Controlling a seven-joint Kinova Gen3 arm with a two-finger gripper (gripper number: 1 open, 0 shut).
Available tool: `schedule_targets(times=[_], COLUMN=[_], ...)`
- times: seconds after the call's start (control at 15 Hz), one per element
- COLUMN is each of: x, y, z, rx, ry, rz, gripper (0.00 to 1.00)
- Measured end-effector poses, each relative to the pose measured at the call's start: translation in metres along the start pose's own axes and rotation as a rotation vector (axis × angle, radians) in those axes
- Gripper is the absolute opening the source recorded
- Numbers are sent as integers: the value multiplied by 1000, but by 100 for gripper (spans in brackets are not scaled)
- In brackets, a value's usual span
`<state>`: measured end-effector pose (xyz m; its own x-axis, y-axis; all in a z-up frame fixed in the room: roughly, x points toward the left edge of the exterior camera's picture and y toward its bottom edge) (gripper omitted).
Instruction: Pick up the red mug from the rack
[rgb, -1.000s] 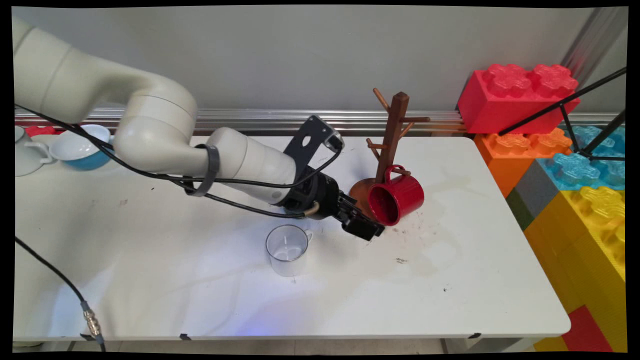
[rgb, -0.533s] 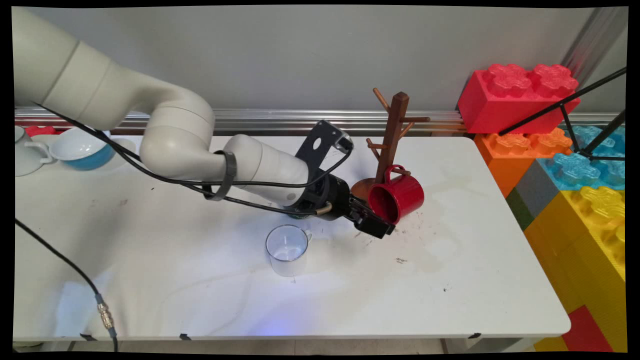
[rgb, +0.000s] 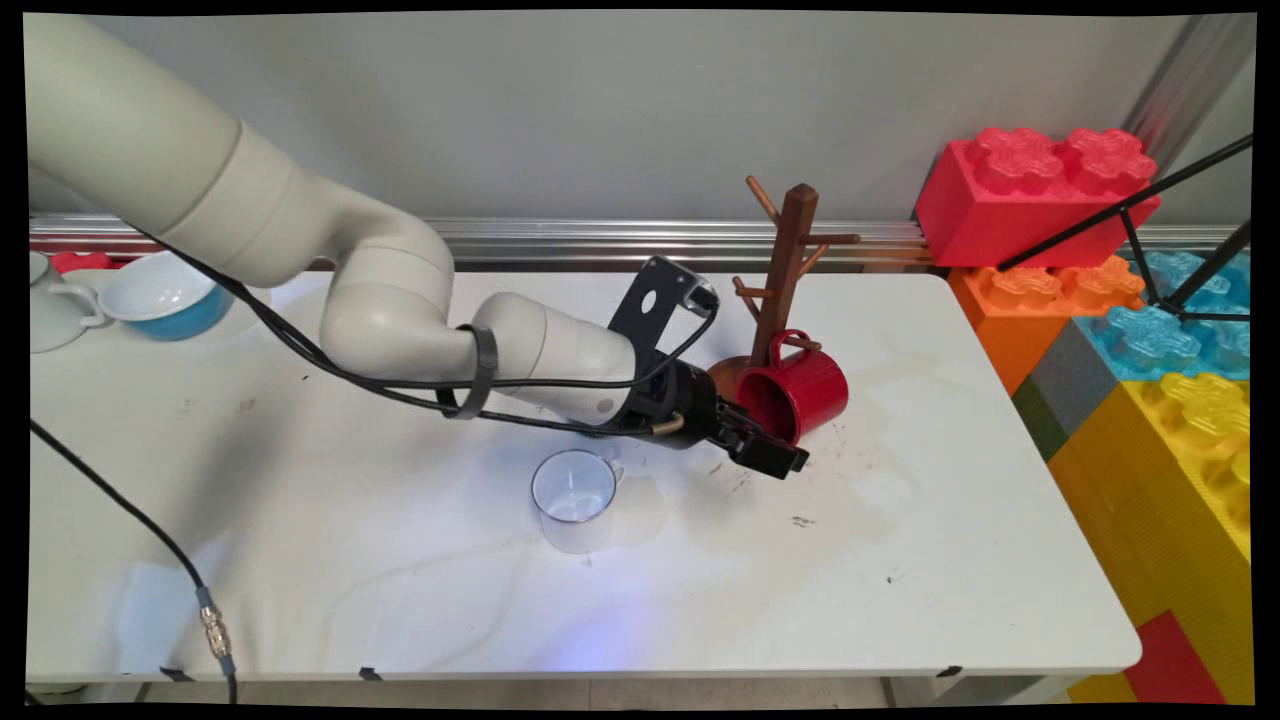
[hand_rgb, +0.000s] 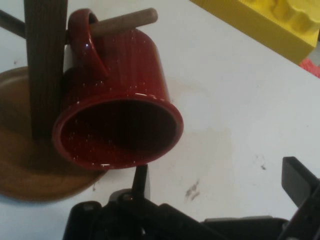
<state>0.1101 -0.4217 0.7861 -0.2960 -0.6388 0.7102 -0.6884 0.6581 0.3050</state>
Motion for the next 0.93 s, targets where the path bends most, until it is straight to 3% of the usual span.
schedule_targets(times=[0.93], x=[-9], y=[-5], z=[29], rx=[-11], ry=[61], rz=[-78], gripper=[100])
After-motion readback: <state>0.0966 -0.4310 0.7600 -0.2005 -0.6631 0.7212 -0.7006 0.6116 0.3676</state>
